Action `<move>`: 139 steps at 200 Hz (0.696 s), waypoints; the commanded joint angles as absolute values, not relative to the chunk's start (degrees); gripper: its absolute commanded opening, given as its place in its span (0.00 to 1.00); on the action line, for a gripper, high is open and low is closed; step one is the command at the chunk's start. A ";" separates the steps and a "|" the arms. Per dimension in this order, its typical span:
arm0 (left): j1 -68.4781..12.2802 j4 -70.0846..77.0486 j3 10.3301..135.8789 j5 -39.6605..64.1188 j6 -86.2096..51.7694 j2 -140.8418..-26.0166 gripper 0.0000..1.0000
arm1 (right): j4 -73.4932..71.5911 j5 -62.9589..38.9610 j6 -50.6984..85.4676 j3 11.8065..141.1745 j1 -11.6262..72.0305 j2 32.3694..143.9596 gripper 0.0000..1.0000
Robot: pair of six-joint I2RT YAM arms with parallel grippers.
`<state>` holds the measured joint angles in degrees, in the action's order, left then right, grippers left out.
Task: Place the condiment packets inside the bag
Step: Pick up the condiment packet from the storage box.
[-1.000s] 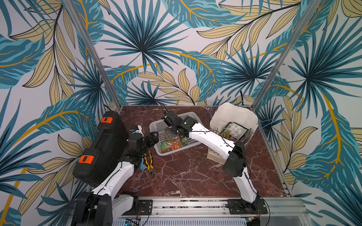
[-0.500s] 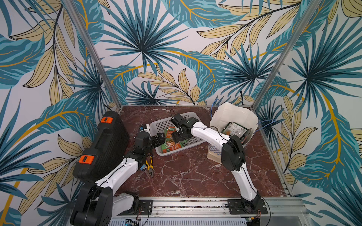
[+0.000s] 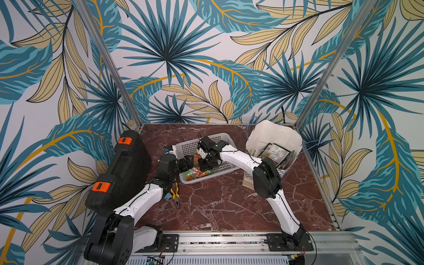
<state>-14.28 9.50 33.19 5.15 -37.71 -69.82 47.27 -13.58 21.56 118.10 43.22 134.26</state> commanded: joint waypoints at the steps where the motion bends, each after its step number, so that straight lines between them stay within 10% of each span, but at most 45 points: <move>1: -14.50 7.58 34.26 4.94 -36.92 -69.98 0.90 | 43.13 -15.78 22.27 116.27 43.77 127.74 0.00; 139: -14.50 8.69 30.95 2.02 -36.56 -62.84 0.90 | 40.84 8.59 19.96 106.17 43.86 110.87 0.01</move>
